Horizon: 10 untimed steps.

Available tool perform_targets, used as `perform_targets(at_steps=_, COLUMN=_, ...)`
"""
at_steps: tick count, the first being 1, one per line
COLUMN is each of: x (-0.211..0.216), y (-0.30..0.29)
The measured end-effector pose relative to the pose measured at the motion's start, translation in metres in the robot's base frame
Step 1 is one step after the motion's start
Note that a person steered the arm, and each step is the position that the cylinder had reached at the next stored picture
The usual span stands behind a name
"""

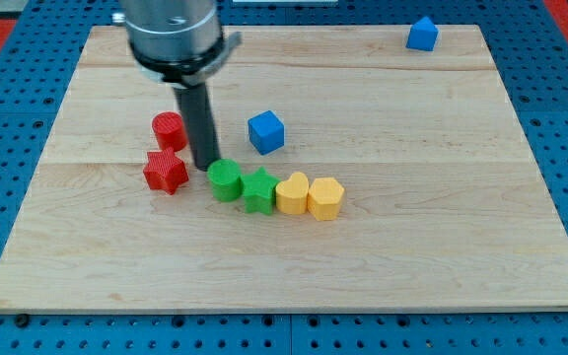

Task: Push the blue cube diagonal to the blue triangle

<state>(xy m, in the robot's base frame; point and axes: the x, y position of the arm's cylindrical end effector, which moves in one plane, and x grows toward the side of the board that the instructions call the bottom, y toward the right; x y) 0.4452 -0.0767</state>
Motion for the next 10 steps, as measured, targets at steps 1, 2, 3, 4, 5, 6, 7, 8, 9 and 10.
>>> perform_targets(at_steps=1, x=-0.035, y=0.031)
perform_targets(at_steps=2, x=-0.063, y=0.044)
perform_targets(at_steps=3, x=-0.061, y=0.026)
perform_targets(at_steps=4, x=-0.072, y=0.019)
perform_targets(at_steps=5, x=-0.088, y=0.056)
perform_targets(at_steps=6, x=-0.079, y=0.034)
perform_targets(at_steps=7, x=-0.057, y=0.026)
perform_targets(at_steps=8, x=-0.072, y=0.061)
perform_targets(at_steps=9, x=-0.109, y=0.090)
perform_targets(at_steps=10, x=-0.095, y=0.064)
